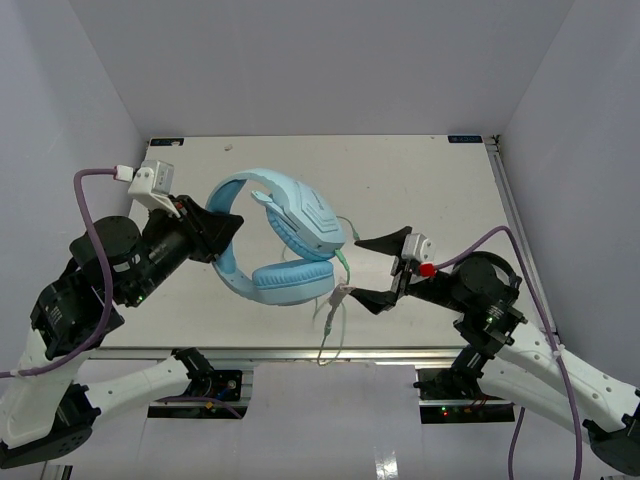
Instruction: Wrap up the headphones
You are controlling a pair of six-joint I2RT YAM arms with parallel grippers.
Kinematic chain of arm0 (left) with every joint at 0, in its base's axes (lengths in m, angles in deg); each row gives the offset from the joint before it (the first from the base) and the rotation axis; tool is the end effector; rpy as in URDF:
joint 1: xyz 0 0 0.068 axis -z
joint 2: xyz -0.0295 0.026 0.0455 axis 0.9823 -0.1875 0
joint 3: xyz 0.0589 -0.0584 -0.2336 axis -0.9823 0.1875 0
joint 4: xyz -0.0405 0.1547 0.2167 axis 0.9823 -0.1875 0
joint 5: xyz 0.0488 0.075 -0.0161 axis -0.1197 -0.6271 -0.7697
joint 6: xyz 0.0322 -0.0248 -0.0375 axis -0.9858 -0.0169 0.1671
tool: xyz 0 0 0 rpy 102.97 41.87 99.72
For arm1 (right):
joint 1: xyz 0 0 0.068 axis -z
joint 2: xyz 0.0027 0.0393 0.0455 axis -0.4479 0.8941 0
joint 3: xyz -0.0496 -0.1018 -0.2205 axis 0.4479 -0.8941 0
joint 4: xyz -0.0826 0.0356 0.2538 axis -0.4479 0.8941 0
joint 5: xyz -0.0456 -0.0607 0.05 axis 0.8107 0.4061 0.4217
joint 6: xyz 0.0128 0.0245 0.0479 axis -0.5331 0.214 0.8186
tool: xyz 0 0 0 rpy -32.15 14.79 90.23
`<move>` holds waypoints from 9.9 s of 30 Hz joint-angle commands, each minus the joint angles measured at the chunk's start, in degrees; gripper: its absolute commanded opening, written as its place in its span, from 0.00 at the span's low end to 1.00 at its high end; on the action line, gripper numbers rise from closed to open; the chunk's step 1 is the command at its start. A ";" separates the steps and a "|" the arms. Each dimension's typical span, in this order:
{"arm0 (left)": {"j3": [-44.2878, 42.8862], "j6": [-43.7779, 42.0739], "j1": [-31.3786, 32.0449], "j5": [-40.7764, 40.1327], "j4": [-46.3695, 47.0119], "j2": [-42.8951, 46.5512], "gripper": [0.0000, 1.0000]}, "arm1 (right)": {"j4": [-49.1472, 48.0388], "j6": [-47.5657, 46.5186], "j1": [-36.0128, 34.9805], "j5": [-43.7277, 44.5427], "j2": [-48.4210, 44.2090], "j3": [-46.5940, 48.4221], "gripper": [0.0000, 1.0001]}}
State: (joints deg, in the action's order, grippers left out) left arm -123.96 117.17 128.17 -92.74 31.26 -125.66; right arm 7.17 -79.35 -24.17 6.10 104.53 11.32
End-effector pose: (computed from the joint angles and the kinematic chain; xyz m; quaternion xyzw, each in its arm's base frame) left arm 0.0848 -0.0800 0.4803 0.0190 0.7637 -0.3166 0.5623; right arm 0.1115 0.1565 0.3270 -0.4026 0.4682 0.3938 0.6808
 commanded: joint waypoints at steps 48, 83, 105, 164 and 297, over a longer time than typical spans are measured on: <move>-3.52 2.65 0.06 -20.86 -7.45 -6.68 0.00 | 27.59 -2.91 -0.10 4.15 2.04 10.91 0.96; 1.60 7.56 0.07 -7.76 4.66 2.05 0.00 | -11.13 2.73 -0.10 -6.62 3.25 -13.86 0.60; 13.29 9.18 0.06 16.49 22.21 6.22 0.00 | -18.68 4.81 -0.36 -9.54 12.16 -13.00 0.08; 20.03 3.99 0.15 -25.50 -6.05 -27.56 0.00 | 33.94 0.36 10.84 -12.00 25.04 29.87 0.08; 23.74 -11.09 0.15 -4.60 -5.14 -13.56 0.00 | 23.80 0.06 2.36 17.27 20.59 27.81 0.08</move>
State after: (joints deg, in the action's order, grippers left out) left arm -98.52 104.69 128.23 -86.49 31.46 -136.18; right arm 27.97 -77.54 -22.39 21.53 126.31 33.02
